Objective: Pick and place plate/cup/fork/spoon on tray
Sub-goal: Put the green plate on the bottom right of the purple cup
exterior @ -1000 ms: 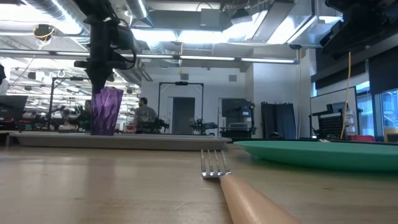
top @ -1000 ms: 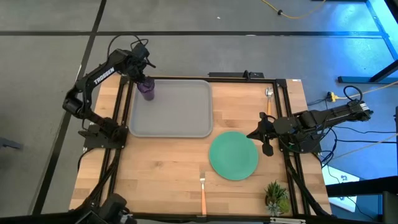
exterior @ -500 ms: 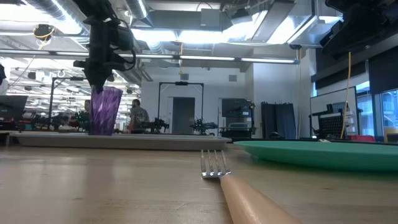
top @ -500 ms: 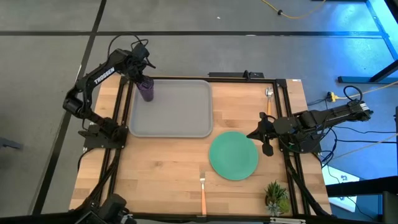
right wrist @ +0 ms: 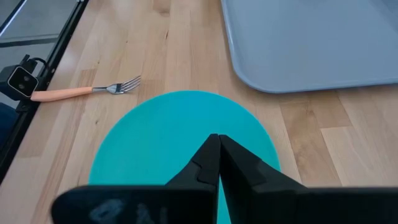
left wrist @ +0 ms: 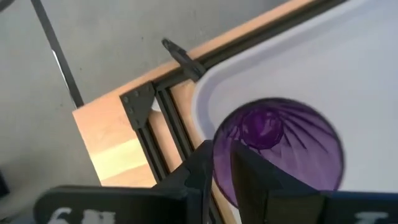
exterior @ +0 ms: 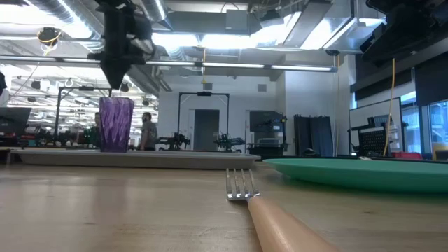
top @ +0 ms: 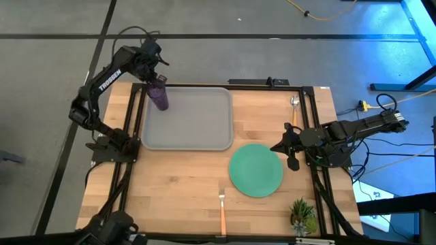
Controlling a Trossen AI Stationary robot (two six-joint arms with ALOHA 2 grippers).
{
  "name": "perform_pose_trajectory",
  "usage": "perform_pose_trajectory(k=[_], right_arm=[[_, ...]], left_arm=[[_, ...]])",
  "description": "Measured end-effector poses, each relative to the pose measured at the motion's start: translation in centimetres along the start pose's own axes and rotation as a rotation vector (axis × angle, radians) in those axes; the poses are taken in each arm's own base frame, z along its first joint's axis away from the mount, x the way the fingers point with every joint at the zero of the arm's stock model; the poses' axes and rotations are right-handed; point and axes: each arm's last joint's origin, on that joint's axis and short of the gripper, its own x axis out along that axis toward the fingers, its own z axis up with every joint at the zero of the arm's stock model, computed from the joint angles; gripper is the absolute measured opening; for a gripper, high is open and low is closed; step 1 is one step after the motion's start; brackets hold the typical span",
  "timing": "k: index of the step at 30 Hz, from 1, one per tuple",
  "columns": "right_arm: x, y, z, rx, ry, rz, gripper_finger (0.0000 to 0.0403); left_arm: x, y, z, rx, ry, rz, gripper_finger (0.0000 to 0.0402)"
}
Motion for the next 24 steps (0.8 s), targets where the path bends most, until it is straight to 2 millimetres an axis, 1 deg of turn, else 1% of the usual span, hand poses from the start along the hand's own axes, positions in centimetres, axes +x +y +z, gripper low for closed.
perform_pose_trajectory(k=[4,6,9,12,15,20,24], right_arm=[[0.0,0.0,0.0,0.003,-0.004,0.001,0.0014],[0.0,0.1,0.2,0.005,-0.019,0.006,0.0014],[0.0,0.1,0.6,0.012,-0.057,0.015,0.0014],[-0.1,0.3,1.0,0.031,-0.101,0.028,0.0014],[-0.1,0.3,1.4,0.022,-0.146,0.031,0.0014],[-0.1,0.4,1.8,0.008,-0.181,0.037,0.0014],[-0.1,0.4,1.8,0.008,-0.181,0.037,0.0014]], left_arm=[[-2.9,-0.2,0.6,0.008,-0.063,-0.028,0.0050],[-4.6,-0.5,0.9,0.019,-0.102,-0.078,0.0050],[-7.2,-1.3,1.1,0.061,-0.168,-0.159,0.0050],[-9.2,-2.5,0.8,0.117,-0.209,-0.198,0.0051],[-10.6,-4.1,0.0,0.198,-0.209,-0.231,0.0051],[-11.8,-7.1,-2.3,0.377,-0.132,-0.271,0.0051],[-12.7,-9.2,-4.0,0.393,-0.102,-0.312,0.0051]])
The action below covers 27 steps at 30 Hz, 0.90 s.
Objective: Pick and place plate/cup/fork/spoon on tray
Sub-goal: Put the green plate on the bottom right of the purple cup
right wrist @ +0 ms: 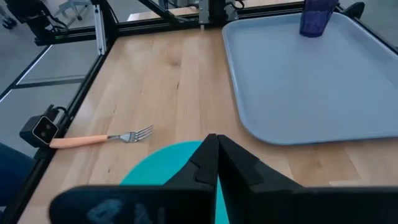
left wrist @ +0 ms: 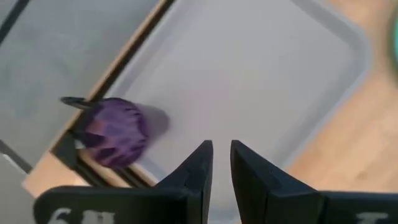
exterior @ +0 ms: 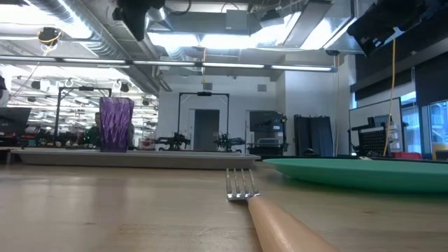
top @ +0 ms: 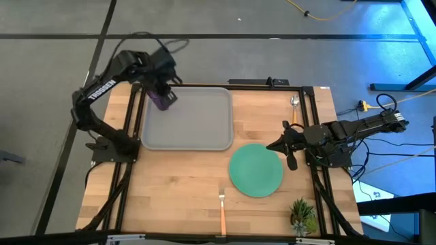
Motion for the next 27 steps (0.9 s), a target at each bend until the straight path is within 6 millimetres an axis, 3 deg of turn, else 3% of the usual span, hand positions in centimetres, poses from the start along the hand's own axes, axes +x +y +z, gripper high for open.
perform_pose_trajectory(k=[5,9,14,21,27], right_arm=[[0.0,0.0,0.0,-0.006,0.002,0.000,0.0014],[0.1,-0.1,-0.2,-0.119,0.050,-0.022,0.0014],[-1.0,0.1,2.6,-0.159,0.105,-0.118,0.0014],[-1.5,1.0,6.9,-0.125,0.320,-0.141,0.0014],[0.6,1.3,8.5,0.171,0.594,-0.144,0.0014]], left_arm=[[-2.1,-2.8,-1.9,-0.045,-0.060,-0.054,0.0051],[-3.5,-4.5,-4.0,-0.091,-0.110,-0.048,0.0051],[-4.5,-6.0,-6.4,-0.127,-0.164,-0.054,0.0051],[-3.8,-8.0,-8.4,-0.047,-0.193,-0.022,0.0051],[-1.4,-9.5,-9.7,0.050,-0.145,0.031,0.0050]])
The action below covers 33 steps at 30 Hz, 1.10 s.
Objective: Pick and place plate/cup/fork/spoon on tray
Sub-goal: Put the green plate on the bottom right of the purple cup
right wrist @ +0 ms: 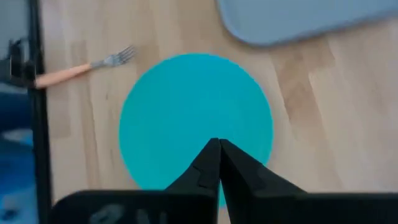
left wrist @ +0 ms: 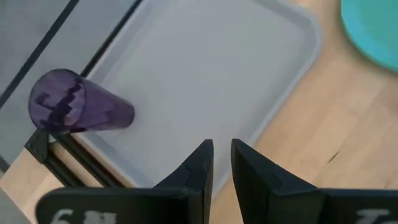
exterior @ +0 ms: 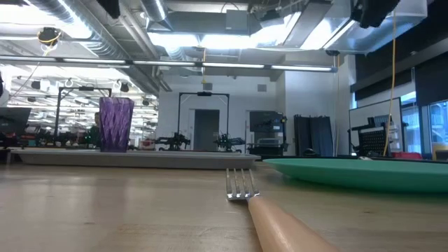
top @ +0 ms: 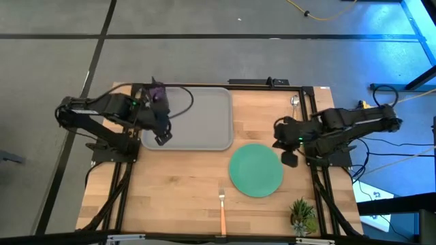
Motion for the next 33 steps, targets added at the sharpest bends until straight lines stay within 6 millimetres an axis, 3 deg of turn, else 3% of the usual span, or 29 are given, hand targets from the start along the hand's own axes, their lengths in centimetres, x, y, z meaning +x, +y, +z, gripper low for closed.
perform_pose_trajectory(k=[5,11,14,23,33], right_arm=[[0.9,0.1,3.1,0.247,0.045,-0.051,0.0014],[3.5,-0.3,4.7,0.221,0.145,-0.092,0.0014],[4.9,-0.4,5.0,0.175,0.194,-0.115,0.0015],[8.3,-2.0,6.1,0.319,0.280,-0.192,0.0051],[10.6,-3.2,6.6,0.356,0.354,-0.203,0.0044]], left_arm=[[0.9,-1.1,-0.7,0.073,-0.011,-0.006,0.0050],[0.6,-1.6,-1.0,0.128,-0.047,0.003,0.0050],[0.2,-1.3,-1.3,0.130,-0.066,-0.007,0.0050],[-0.6,-0.7,-1.6,0.117,-0.096,-0.037,0.0050],[-0.8,-0.6,-1.5,0.102,-0.111,-0.054,0.0050]])
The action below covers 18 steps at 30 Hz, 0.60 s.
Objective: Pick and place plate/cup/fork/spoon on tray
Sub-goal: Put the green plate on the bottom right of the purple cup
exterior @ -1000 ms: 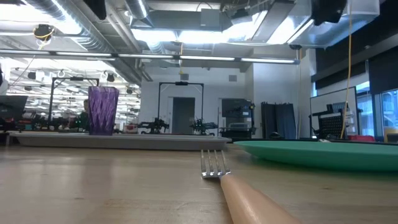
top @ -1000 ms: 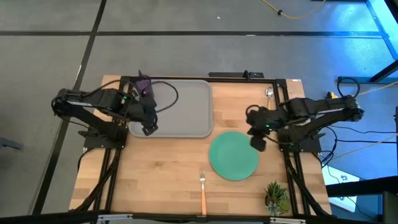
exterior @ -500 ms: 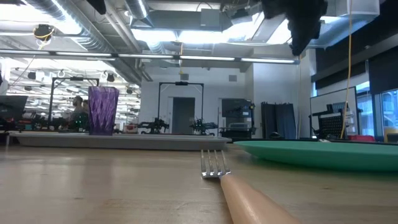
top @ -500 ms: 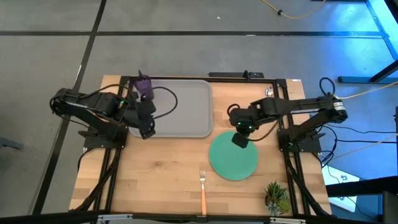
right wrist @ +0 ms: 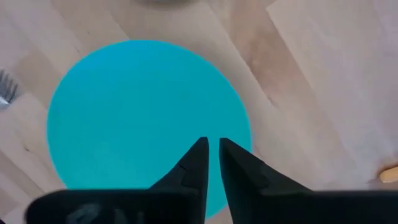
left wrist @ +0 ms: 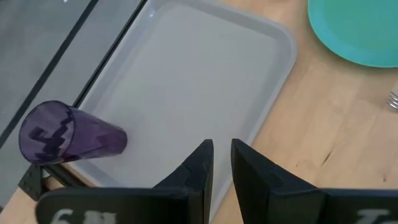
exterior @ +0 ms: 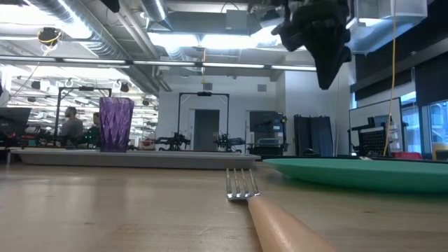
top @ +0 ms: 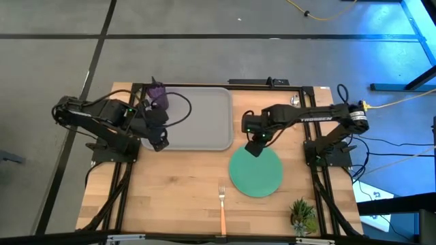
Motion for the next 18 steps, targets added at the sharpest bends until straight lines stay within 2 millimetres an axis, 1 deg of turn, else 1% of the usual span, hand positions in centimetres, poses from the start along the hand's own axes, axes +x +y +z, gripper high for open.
perform_pose_trajectory(k=[4,8,11,14,18], right_arm=[[0.6,-0.2,0.5,0.005,0.024,-0.003,0.0024],[1.4,-0.6,1.1,0.001,0.058,0.006,0.0020],[1.9,-0.7,1.6,-0.031,0.087,0.042,0.0030],[2.5,-0.5,2.1,-0.113,0.078,0.065,0.0046],[3.3,-0.3,2.7,-0.245,0.053,0.050,0.0064]], left_arm=[[0.0,0.0,0.0,0.000,-0.001,0.000,0.0050],[0.0,0.0,0.0,0.000,-0.001,0.000,0.0050],[0.0,0.0,0.0,0.000,-0.001,0.000,0.0050],[0.0,0.0,0.0,0.000,-0.001,0.000,0.0050],[0.0,0.0,0.0,0.000,0.003,-0.004,0.0050]])
